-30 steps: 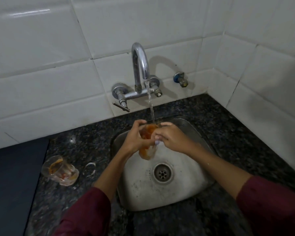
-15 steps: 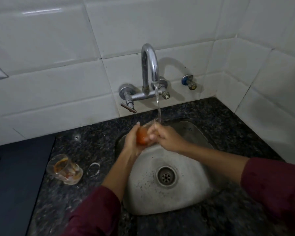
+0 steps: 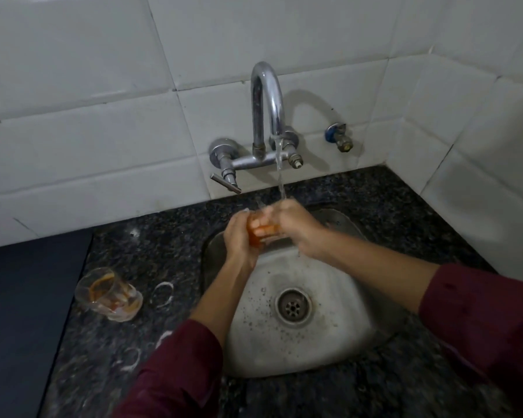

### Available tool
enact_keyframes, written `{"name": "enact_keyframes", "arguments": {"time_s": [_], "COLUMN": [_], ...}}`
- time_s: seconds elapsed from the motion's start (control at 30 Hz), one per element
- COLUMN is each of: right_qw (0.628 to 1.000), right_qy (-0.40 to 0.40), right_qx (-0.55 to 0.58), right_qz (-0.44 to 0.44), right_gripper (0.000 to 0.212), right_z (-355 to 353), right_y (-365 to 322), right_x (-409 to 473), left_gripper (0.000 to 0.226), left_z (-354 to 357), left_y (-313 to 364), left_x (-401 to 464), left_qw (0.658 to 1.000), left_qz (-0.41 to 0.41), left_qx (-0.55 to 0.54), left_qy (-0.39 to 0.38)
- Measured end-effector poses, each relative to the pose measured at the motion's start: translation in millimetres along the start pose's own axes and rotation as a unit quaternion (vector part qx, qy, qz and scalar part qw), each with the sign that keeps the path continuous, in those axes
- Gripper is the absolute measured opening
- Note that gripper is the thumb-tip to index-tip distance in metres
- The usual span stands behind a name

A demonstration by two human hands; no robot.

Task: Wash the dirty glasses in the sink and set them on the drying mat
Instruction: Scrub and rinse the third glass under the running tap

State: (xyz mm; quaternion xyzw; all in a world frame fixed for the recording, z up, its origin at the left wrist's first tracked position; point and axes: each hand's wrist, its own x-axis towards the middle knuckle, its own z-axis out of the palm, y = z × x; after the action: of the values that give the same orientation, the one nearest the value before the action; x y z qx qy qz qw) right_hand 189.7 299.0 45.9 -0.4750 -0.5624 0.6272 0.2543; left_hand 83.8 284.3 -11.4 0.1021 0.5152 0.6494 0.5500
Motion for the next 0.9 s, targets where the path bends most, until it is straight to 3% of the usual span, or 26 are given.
{"name": "enact_keyframes", "arguments": {"time_s": [0.03,0.1,0.17,0.2,0.23,0.3,0.33,0.37,0.43,0.5,0.53,0.57,0.6,0.67,0.7,0.73,0.77,0.8,0.83,0.87,0.9], "right_qw": [0.995,0.922,0.849,0.856,0.896,0.990,0.999,0.998,0.991,0.906,0.860,0.846,0.859,0.933,0.978,0.999,0.996,0.991,0.995,0.997,0.969], "right_qy": [0.010,-0.030,-0.091,-0.108,-0.112,-0.074,-0.051,-0.032,-0.014,-0.050,-0.080,-0.096,-0.096,-0.054,-0.023,-0.011,0.005,0.010,0.017,0.040,0.055], "right_qx": [-0.076,-0.304,-0.451,-0.445,-0.371,-0.106,0.007,0.045,-0.101,-0.350,-0.437,-0.461,-0.440,-0.292,-0.165,-0.020,0.086,0.123,0.094,0.012,-0.134], "right_qz": [-0.071,-0.238,-0.259,-0.241,-0.215,-0.065,0.013,0.034,-0.089,-0.233,-0.251,-0.251,-0.243,-0.202,-0.124,-0.029,0.026,0.044,0.015,-0.072,-0.201], "right_gripper": [0.016,0.030,0.034,0.032,0.027,0.018,0.012,0.006,0.006,0.035,0.043,0.042,0.034,0.020,0.015,0.009,0.007,0.012,0.014,0.013,0.011], "right_z": [0,-10,-25,-27,-26,-14,-9,-4,-2,-14,-22,-30,-32,-22,-16,-10,-6,-1,3,6,5], "right_y": [8,32,53,53,45,20,8,3,10,34,46,54,57,42,31,16,5,-2,1,9,21], "right_x": [-5,-12,-14,-14,-10,-3,1,3,-4,-9,-8,-8,-8,-4,0,-1,0,-3,-5,-10,-16], "left_gripper": [0.012,0.016,0.019,0.022,0.024,0.027,0.027,0.026,0.027,0.028,0.027,0.027,0.029,0.030,0.028,0.026,0.025,0.025,0.026,0.027,0.028], "left_z": [0,-3,-9,-11,-12,-10,-8,-6,-4,-7,-10,-13,-15,-16,-15,-13,-12,-11,-10,-11,-11], "left_y": [3,11,16,15,14,3,-1,-2,4,13,15,16,15,9,3,-3,-8,-11,-12,-11,-8], "left_x": [1,4,1,-1,-3,-3,-4,-7,-9,-3,1,2,3,1,0,-1,-2,-4,-4,-2,-3], "left_qw": [1.000,0.994,0.980,0.975,0.975,0.987,0.994,0.997,0.997,0.989,0.981,0.974,0.972,0.981,0.989,0.996,0.999,0.998,0.999,1.000,1.000], "left_qz": [-0.015,-0.102,-0.191,-0.212,-0.213,-0.152,-0.106,-0.067,-0.067,-0.140,-0.178,-0.204,-0.214,-0.180,-0.132,-0.070,-0.009,0.032,0.042,0.022,-0.014], "left_qx": [0.006,0.028,0.059,0.067,0.060,0.037,0.031,0.028,0.030,0.057,0.079,0.099,0.099,0.063,0.052,0.044,0.045,0.045,0.035,0.020,0.014], "left_qy": [0.014,0.016,0.004,-0.002,-0.013,-0.026,-0.020,-0.013,-0.008,-0.008,-0.010,-0.010,-0.013,-0.036,-0.046,-0.040,-0.025,-0.013,-0.003,-0.001,-0.003]}}
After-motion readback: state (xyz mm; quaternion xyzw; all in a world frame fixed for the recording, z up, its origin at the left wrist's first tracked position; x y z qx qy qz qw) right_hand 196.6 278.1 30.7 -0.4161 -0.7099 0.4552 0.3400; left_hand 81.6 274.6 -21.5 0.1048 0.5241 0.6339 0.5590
